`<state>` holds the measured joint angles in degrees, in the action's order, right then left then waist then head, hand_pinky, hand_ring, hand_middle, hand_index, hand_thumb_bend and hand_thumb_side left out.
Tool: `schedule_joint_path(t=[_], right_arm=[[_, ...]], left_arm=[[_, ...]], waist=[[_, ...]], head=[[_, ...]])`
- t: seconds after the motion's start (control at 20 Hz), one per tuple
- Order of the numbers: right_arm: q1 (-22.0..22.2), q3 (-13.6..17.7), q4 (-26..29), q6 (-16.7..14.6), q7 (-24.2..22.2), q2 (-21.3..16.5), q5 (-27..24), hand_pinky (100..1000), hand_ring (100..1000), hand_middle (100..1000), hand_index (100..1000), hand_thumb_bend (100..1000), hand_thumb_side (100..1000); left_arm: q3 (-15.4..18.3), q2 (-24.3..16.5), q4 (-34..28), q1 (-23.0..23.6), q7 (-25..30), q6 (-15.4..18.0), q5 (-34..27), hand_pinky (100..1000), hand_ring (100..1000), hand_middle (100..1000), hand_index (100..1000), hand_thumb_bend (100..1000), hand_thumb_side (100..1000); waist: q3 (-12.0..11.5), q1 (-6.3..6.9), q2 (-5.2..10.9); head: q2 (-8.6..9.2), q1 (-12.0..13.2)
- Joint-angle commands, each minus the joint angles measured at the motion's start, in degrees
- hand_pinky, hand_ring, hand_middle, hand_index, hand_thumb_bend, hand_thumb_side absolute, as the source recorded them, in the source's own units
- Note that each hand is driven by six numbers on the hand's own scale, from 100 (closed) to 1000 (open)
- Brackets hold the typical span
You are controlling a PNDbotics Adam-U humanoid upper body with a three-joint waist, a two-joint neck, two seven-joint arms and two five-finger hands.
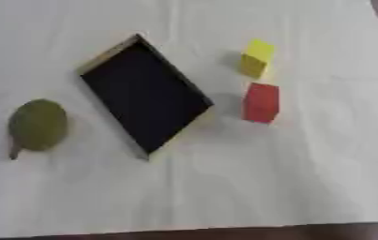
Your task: Pick up objects on the table and place them in the box.
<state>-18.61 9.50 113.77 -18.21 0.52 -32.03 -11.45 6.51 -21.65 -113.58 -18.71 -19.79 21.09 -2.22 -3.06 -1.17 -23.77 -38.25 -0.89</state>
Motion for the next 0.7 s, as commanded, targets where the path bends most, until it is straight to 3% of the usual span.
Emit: schedule_joint_path(t=[0.05,0.45,0.65,0.7], right_arm=[[-0.2,0.7,0.8,-0.3,-0.2,-1.2,0.0,946,707,590,718,100,533],[-0.1,0.6,0.8,-0.4,-0.5,-2.4,0.5,940,714,596,724,100,526],[0.7,0.1,0.8,-0.7,-2.1,-9.4,5.2,920,735,619,749,100,525],[1.1,-0.1,0.8,-0.6,-2.5,-12.1,7.2,911,742,629,759,100,453]], left_arm=[[0.4,-0.6,-1.0,-0.2,0.1,-0.1,-0.1,714,716,754,815,239,502],[0.4,-0.6,-1.0,-0.2,0.2,-0.2,-0.1,714,716,755,814,237,502],[0.3,-1.0,-1.0,0.1,0.2,-0.2,0.0,715,716,755,814,237,503],[0.3,-1.1,-1.0,0.2,0.3,-0.3,0.0,715,716,755,814,236,503]], waist=[[0.0,0.0,1.24],[0.1,-0.16,1.21],[0.2,-0.57,1.5],[0.3,-0.7,1.6]], head=[[-0.21,0.1],[-0.26,0.2],[-0.41,0.4],[-0.43,0.5]])
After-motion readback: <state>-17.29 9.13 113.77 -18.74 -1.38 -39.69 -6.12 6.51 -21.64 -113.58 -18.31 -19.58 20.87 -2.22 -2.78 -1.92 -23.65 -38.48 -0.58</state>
